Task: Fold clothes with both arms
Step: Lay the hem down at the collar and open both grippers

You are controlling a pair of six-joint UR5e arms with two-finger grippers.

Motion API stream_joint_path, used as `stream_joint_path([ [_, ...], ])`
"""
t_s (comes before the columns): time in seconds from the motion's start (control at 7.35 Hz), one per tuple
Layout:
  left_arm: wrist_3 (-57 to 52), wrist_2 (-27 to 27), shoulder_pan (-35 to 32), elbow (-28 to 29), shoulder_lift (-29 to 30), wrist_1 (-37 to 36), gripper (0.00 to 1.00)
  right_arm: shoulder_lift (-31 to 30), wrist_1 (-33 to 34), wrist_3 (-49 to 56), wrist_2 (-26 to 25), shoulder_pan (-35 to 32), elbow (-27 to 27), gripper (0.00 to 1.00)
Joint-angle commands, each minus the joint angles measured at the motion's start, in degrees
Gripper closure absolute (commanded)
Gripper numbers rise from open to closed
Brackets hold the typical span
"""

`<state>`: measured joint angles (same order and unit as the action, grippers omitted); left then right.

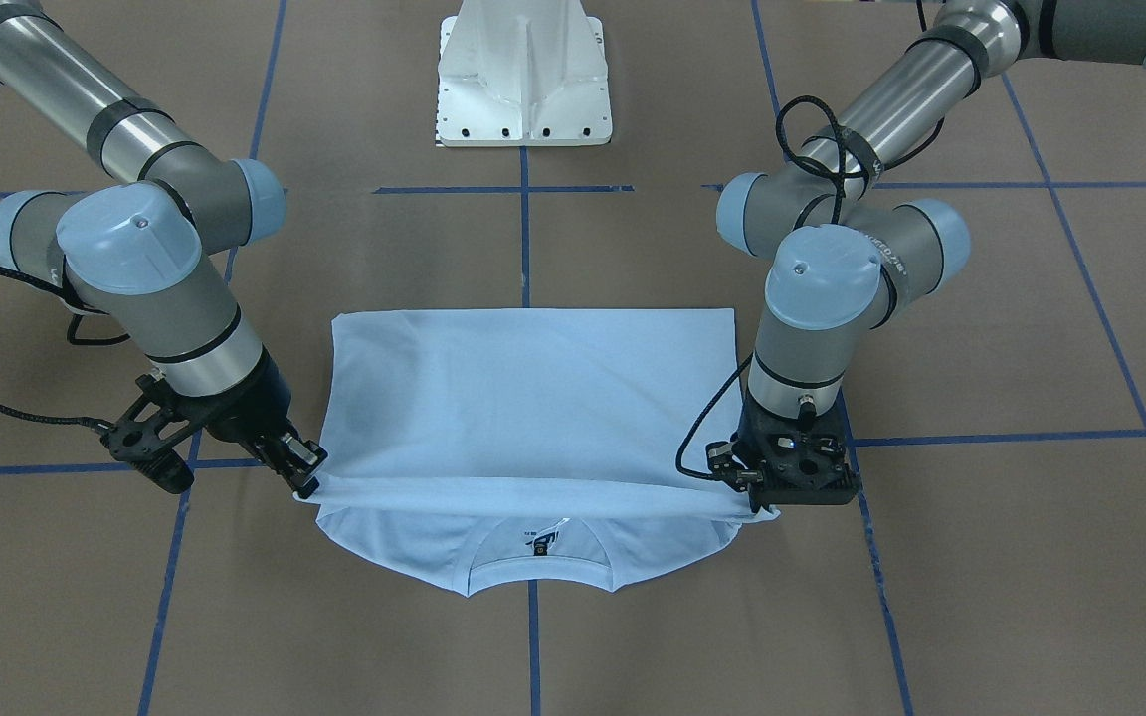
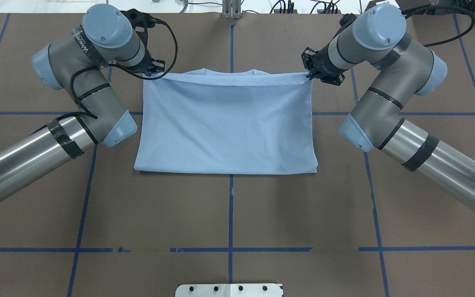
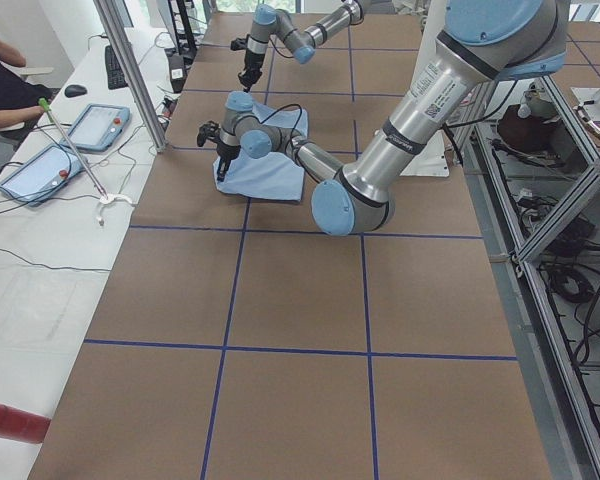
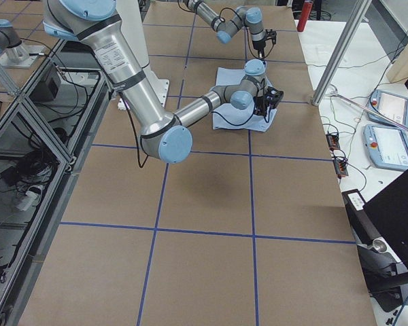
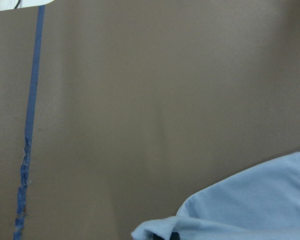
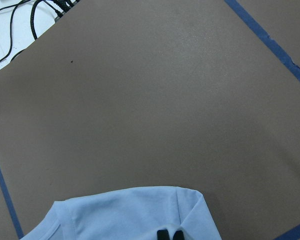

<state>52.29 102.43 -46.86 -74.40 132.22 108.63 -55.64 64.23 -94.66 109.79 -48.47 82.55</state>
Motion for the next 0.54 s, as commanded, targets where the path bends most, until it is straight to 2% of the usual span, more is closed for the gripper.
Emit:
stream_joint_path([
  [0.0, 0.27, 0.05, 0.19, -0.04, 0.05, 0.00, 1.00, 0.09, -0.15, 0.01, 0.07, 1.01, 0.07, 1.00],
  [0.14, 0.36, -0.04, 0.19, -0.04, 0.05, 0.00, 1.00, 0.00, -0.24, 0.18, 0.07, 1.36, 0.07, 1.00],
  [0.27, 1.06, -0.04, 0.19, 0.04, 0.05, 0.09, 0.86, -0.08, -0.50, 0.27, 0.33, 1.37, 0.07, 1.00],
  [0.41, 1.85, -0.04, 0.19, 0.04, 0.05, 0.44, 0.50, -0.87, -3.72, 0.27, 0.25, 1.37, -0.02, 0.74],
])
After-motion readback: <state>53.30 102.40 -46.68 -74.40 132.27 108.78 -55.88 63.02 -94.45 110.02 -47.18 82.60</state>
